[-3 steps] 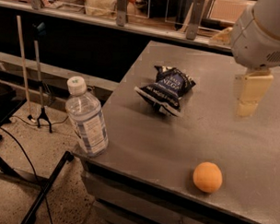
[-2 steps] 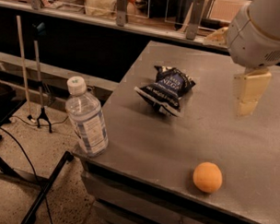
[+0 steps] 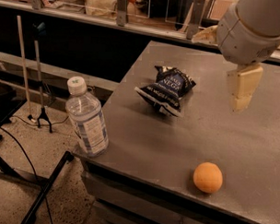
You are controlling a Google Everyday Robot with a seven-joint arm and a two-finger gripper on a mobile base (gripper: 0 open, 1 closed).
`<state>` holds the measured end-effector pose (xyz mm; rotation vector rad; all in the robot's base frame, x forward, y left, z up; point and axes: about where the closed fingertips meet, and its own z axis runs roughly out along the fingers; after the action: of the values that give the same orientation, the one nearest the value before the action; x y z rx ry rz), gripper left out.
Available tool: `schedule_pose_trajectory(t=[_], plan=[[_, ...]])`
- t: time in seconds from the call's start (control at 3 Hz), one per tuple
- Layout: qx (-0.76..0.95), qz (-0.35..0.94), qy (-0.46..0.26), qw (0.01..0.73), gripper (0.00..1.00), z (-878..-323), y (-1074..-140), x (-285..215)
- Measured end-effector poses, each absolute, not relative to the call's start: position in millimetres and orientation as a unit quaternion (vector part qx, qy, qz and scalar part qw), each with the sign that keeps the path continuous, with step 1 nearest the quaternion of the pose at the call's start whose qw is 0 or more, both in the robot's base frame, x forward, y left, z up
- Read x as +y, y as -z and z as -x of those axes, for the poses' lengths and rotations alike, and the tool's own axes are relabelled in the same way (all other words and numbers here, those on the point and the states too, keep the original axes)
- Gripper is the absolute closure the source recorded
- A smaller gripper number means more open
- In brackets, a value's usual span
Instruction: Move blue chip bag near blue plastic bottle
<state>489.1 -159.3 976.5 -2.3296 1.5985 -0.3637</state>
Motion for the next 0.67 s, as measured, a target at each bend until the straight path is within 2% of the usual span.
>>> schedule_pose_trajectory(t=[0.67], plan=[[0.437,0.879,0.114,0.154,0.00,-537,-956,-135]])
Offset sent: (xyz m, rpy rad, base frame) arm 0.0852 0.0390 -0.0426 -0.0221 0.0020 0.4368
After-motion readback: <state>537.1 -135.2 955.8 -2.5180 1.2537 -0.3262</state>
